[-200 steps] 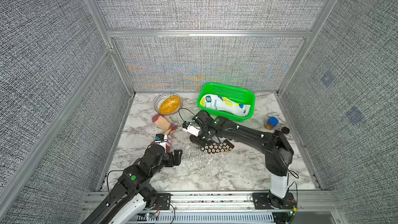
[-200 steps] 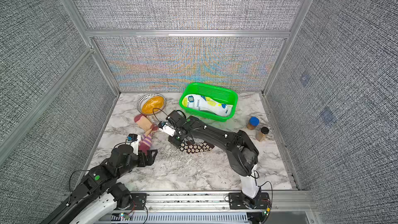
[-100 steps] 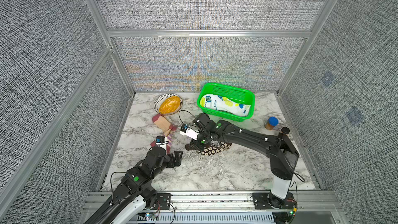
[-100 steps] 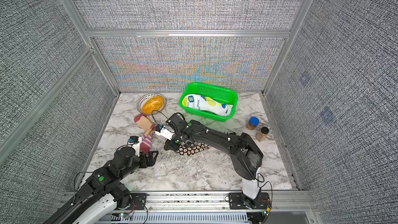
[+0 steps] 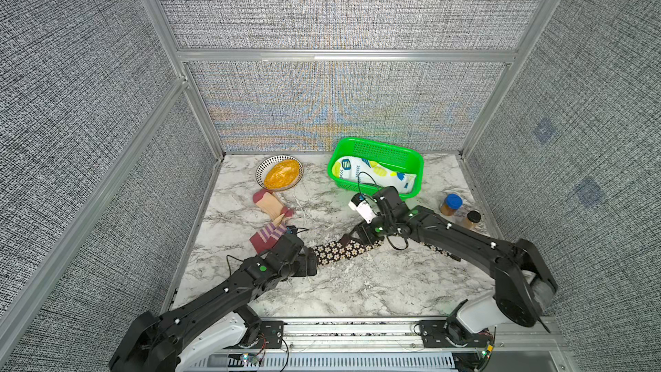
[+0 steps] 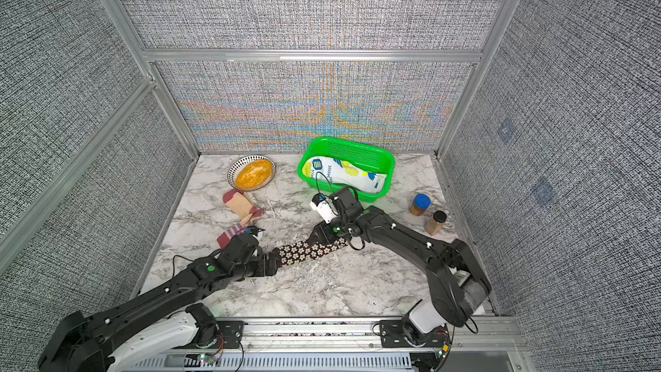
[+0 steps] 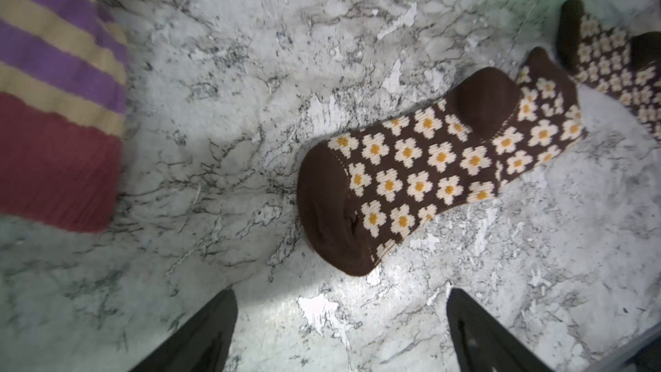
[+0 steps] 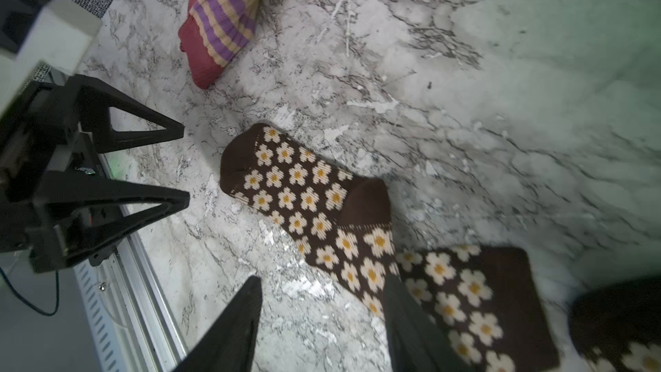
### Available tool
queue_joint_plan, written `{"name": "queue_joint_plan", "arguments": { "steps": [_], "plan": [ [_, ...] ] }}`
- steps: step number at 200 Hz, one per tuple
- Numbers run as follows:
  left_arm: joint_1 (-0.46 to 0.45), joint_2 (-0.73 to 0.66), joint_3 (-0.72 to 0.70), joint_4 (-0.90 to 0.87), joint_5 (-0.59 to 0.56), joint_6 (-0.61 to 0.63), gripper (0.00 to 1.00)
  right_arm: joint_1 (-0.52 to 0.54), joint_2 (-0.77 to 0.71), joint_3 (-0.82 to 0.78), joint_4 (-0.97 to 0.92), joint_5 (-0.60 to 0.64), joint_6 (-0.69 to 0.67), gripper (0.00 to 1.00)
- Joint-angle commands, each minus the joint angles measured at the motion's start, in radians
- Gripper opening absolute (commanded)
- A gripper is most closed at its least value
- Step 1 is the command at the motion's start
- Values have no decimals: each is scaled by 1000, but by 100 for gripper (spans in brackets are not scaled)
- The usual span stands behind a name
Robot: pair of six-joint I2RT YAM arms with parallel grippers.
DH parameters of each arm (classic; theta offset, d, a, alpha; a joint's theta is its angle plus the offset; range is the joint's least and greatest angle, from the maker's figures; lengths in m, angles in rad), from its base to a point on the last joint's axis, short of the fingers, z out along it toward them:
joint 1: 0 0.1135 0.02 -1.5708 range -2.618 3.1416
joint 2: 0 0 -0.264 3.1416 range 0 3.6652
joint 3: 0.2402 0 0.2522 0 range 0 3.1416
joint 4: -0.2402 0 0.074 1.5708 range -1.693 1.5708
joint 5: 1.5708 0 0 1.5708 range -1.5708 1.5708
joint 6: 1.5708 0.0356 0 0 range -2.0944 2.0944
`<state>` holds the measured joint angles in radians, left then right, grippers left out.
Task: Place the socks together as a pair
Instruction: Place the sock at the center of the board, then adjust the sock at the center of the board.
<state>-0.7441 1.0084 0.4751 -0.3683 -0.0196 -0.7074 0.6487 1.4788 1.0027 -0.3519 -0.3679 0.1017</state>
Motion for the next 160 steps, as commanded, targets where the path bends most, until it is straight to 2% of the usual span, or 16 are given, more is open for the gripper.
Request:
{"name": "queue_joint_plan", "arguments": {
  "steps": [1, 14, 30, 46, 63, 78, 87, 100, 108, 134, 160],
  "plan": [
    [-1, 102, 59, 3, 1, 19, 88, -31, -66, -65, 50, -7, 45, 57],
    [0, 185, 108, -24, -15, 25, 83, -44, -97, -97, 61, -14, 49, 57],
    [0, 294, 172, -39, 16, 54, 77, -51, -117, -125, 69, -17, 50, 58],
    [-1, 381, 201, -41, 35, 71, 66, -61, -127, -138, 73, -18, 49, 58],
    [0, 438, 217, -65, 46, 85, 50, -78, -144, -141, 72, -19, 48, 58],
    [0, 455, 218, -84, 56, 92, 47, -95, -165, -139, 68, -25, 46, 58],
    [0, 457, 221, -99, 46, 98, 37, -102, -179, -139, 70, -29, 44, 59],
    [0, 458, 241, -127, 23, 110, 14, -112, -192, -135, 72, -28, 42, 60],
    [0, 456, 263, -145, 20, 121, 6, -120, -198, -133, 73, -29, 43, 61],
    [-29, 403, 352, -222, 2, 139, 1, -144, -225, -132, 89, -27, 48, 69],
    [-87, 363, 467, -307, -12, 149, 0, -200, -251, -140, 121, -40, 68, 71]
  ]
}}
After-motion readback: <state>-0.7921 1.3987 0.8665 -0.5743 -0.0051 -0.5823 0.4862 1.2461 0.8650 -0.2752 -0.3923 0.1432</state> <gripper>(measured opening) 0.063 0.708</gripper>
